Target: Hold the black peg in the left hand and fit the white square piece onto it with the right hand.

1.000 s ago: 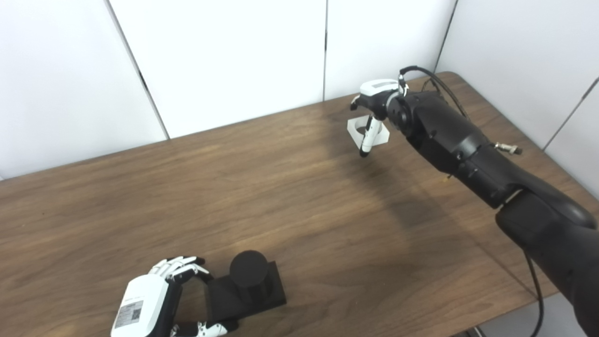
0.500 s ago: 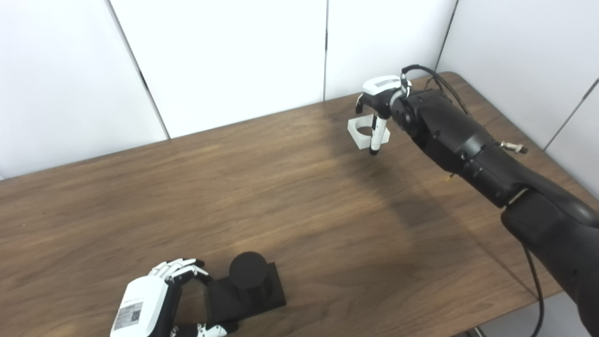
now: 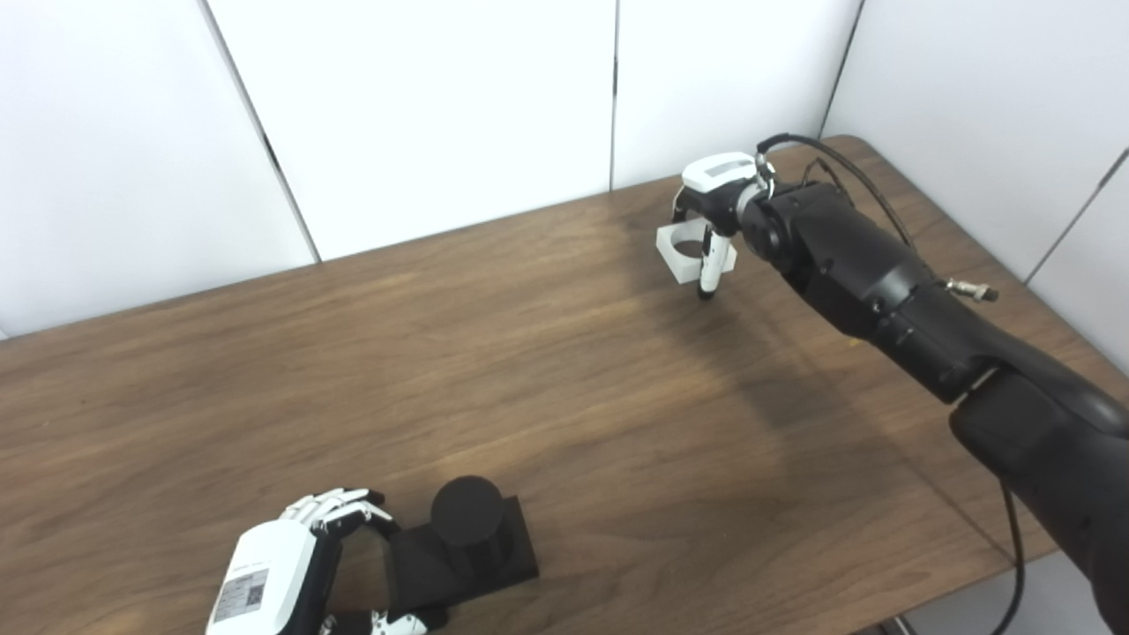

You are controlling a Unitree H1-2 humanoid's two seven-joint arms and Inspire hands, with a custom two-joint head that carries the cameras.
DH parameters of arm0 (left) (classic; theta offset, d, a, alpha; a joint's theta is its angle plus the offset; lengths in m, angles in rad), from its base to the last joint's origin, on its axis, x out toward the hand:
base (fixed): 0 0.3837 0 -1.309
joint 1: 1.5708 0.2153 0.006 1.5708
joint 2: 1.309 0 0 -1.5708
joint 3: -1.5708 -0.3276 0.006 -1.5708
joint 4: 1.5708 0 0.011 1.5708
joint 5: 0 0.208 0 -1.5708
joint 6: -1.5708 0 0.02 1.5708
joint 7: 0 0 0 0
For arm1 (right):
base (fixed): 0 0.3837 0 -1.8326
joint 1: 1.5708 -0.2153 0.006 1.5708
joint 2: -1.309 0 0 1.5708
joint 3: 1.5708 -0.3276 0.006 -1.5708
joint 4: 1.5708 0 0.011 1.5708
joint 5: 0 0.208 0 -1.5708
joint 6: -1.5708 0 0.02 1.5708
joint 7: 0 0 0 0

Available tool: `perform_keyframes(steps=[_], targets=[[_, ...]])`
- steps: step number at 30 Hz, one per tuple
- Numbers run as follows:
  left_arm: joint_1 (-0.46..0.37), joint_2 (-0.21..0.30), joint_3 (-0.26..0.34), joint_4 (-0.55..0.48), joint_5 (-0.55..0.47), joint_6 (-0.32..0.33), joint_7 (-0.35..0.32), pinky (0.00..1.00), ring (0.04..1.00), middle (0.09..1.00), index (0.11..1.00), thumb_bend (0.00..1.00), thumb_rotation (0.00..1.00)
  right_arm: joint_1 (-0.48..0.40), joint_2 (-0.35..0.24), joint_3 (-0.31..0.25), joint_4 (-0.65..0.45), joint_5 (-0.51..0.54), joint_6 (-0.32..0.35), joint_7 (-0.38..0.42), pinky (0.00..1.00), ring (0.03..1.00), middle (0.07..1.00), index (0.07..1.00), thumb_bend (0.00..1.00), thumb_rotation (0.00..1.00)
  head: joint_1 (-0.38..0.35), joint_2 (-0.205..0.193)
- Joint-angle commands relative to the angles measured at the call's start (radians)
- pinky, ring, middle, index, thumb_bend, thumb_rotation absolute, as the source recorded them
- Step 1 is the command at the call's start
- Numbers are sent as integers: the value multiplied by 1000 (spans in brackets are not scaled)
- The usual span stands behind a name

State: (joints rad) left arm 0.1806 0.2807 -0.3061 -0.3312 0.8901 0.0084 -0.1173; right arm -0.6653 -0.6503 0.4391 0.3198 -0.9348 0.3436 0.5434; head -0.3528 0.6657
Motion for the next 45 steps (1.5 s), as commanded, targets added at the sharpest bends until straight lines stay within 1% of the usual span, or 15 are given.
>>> perform_keyframes(steps=[1, 10, 15, 19, 20, 21, 22, 24, 29, 35, 38, 41, 42, 45], targets=[[20, 21, 5, -6, 20, 16, -30, 859, 816, 767, 485, 522, 47, -39, -37, -9, -15, -22, -19, -25, 892, 928, 888, 741, 867, 209, -4, 4], [20, 17, 1, -17, 32, 26, -42, 859, 814, 767, 485, 522, 48, -26, -41, -4, -22, -28, -24, -23, 873, 927, 887, 739, 850, 209, 6, 10], [20, 13, -1, -21, 35, 29, -43, 857, 814, 765, 485, 522, 47, -17, -43, -17, -23, -22, -37, -40, 863, 918, 881, 724, 838, 210, 18, 15], [20, 9, -4, -25, 38, 33, -47, 854, 812, 764, 485, 522, 47, -4, -48, -34, -23, -9, -74, -81, 817, 888, 847, 644, 814, 160, 22, 15], [20, 9, -4, -24, 39, 32, -46, 855, 812, 765, 485, 522, 47, 0, -45, -45, -21, 2, -81, -96, 808, 881, 837, 554, 643, 148, 22, 15], [20, 9, -3, -24, 38, 32, -46, 853, 811, 765, 485, 522, 47, 3, -43, -53, -20, 9, -88, -106, 802, 872, 822, 521, 585, 141, 22, 15], [20, 8, -3, -24, 38, 32, -46, 853, 812, 766, 485, 522, 47, 5, -42, -59, -18, 15, -96, -117, 793, 862, 807, 504, 555, 137, 19, 15], [21, 6, -2, -26, 39, 35, -46, 852, 809, 765, 485, 522, 47, 7, -41, -65, -18, 18, -102, -125, 774, 840, 779, 488, 529, 131, 19, 15], [20, 5, -3, -17, 41, 31, -39, 854, 811, 765, 485, 522, 47, 14, -37, -70, -11, 21, -113, -140, 751, 819, 761, 485, 522, 128, 18, 9], [22, 3, -5, -14, 43, 29, -35, 856, 813, 764, 485, 522, 47, 26, -39, -72, -12, 13, -129, -168, 746, 825, 754, 486, 522, 130, 18, 9], [24, -1, -6, -12, 40, 26, -28, 860, 812, 764, 485, 522, 47, 34, -47, -72, -25, 15, -149, -182, 739, 819, 751, 486, 523, 130, 21, 12], [24, -9, -10, -12, 44, 27, -24, 855, 809, 761, 485, 522, 46, 51, -62, -83, -71, 33, -191, -193, 737, 812, 744, 485, 523, 131, 42, 20], [23, -12, -12, -13, 47, 29, -24, 851, 807, 760, 485, 522, 46, 56, -68, -85, -101, 34, -200, -187, 760, 817, 744, 485, 524, 133, 51, 22], [20, -23, -15, -15, 54, 41, -35, 851, 810, 763, 485, 522, 46, 70, -81, -92, -219, 38, -203, -135, 810, 835, 753, 485, 524, 137, 90, 33]])
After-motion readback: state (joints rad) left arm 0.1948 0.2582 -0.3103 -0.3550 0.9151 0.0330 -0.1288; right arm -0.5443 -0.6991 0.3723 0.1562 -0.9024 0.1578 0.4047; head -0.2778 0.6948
